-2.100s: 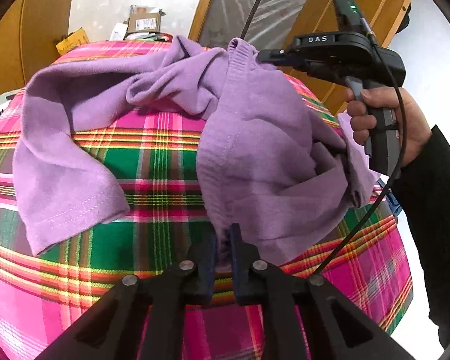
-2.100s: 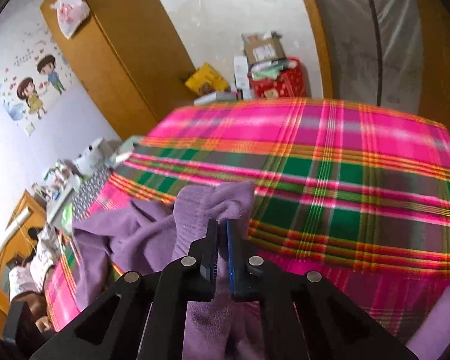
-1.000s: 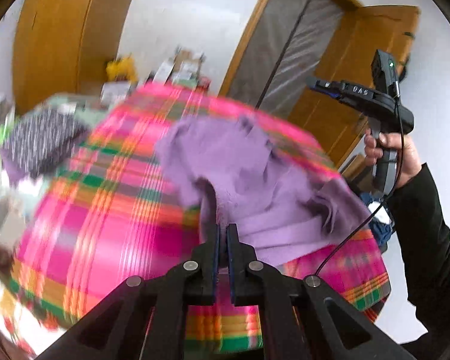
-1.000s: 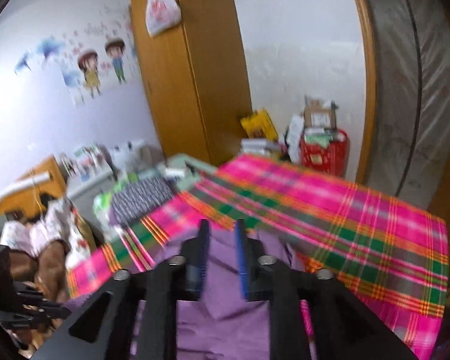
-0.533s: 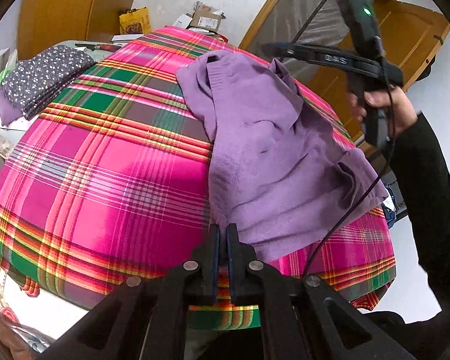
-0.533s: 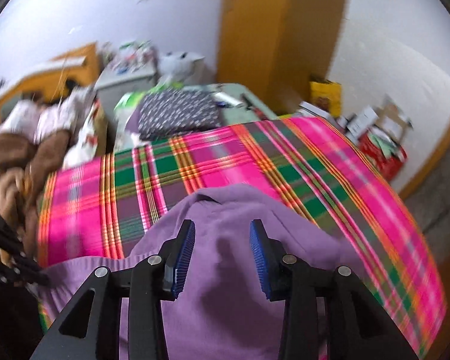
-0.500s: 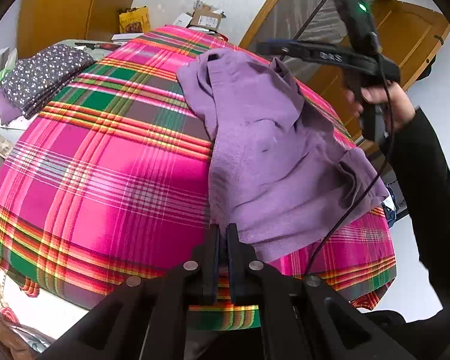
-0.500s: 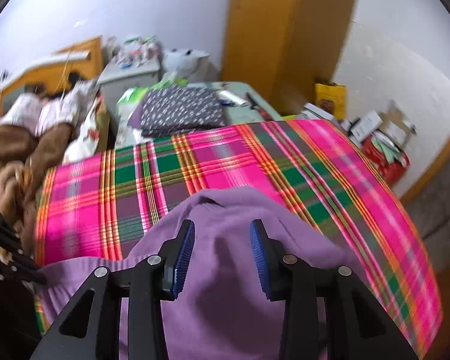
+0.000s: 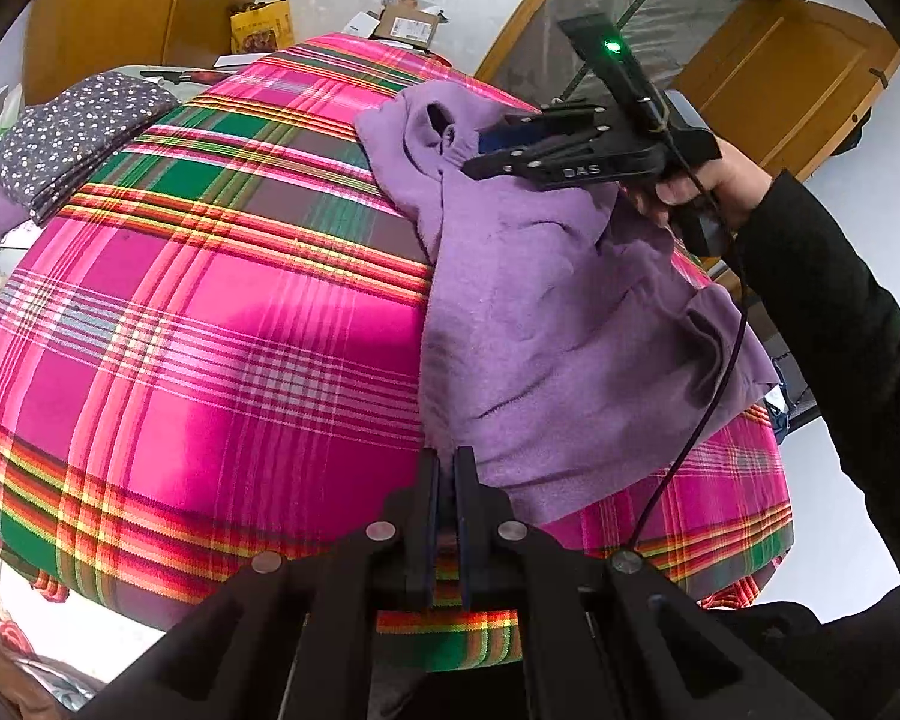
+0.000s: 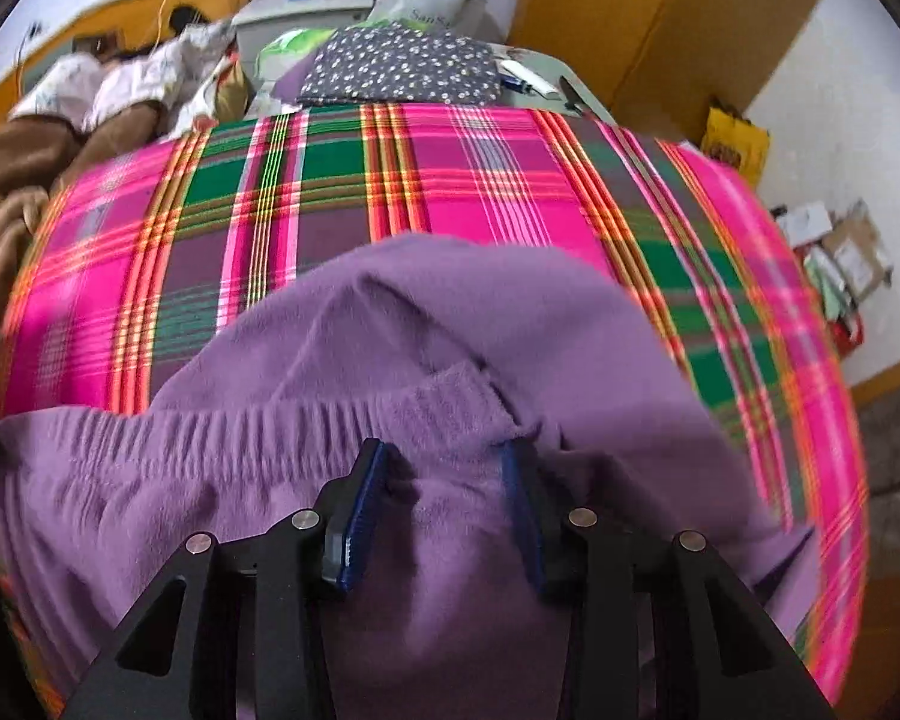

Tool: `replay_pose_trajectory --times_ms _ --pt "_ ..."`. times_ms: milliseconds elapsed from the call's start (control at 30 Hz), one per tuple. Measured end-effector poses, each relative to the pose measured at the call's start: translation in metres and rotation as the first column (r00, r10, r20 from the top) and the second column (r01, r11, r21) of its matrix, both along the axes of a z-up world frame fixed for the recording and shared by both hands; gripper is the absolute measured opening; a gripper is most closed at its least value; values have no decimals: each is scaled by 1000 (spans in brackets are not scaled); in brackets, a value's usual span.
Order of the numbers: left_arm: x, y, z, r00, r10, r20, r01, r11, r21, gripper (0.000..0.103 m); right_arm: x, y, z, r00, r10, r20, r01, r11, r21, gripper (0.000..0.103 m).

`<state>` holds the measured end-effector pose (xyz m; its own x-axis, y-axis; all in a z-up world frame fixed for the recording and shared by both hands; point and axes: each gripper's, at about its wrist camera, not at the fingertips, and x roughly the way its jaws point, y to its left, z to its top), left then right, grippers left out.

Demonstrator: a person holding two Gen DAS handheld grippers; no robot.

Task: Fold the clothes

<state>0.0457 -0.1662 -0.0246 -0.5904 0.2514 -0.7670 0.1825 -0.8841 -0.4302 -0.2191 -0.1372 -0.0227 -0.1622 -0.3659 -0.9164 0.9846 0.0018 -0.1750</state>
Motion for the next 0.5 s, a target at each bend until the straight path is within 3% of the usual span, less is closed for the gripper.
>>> replay_pose_trajectory --times_ms 133,333,500 --pt "-1 -3 0 1000 -6 -2 6 1000 1 5 2 7 -1 999 26 -46 -23 999 44 41" --pt "-1 -6 -3 1000 -3 -4 3 1000 8 5 6 -6 29 997 60 -38 -64 992 -105 41" --pt "-2 -6 -4 1000 -8 -5 8 1000 11 5 -8 -21 3 997 82 11 -82 997 -5 44"
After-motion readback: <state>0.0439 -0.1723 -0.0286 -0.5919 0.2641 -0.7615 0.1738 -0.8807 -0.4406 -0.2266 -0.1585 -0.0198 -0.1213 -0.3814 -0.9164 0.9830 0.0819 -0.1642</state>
